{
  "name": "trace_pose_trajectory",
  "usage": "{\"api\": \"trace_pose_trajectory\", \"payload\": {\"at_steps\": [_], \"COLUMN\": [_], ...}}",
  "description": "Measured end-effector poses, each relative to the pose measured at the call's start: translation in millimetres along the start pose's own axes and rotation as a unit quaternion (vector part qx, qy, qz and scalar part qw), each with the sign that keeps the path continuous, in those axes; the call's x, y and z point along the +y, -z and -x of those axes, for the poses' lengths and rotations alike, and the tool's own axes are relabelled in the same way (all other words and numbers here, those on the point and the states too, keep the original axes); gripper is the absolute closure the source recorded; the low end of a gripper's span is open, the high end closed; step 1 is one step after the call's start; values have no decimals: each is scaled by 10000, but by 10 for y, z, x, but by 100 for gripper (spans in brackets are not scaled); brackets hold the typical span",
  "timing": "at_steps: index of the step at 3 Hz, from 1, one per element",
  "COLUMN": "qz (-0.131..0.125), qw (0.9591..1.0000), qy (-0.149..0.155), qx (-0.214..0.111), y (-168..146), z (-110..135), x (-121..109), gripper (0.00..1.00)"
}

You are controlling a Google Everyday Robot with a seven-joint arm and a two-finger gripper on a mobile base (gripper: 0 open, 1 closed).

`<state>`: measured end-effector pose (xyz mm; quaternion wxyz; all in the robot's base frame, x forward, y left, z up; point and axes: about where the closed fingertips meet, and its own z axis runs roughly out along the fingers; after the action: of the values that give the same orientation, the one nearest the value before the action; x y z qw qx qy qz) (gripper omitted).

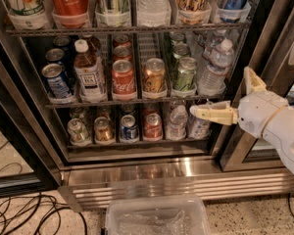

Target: Pick water bottle from middle shelf of fridge

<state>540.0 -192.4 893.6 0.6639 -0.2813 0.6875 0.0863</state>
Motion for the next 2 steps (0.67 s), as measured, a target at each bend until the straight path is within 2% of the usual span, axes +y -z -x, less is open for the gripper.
{"api": "trace_pose_trajectory", "payload": {"at_steps": [1,2], "qz": [-27,-113], "qw": [9998,9993], "qy": [-123,-179], "qx": [-178,-305], "y": [-75,-147], "z": [-27,-21], "x": [3,-20], "gripper": [18,20]}}
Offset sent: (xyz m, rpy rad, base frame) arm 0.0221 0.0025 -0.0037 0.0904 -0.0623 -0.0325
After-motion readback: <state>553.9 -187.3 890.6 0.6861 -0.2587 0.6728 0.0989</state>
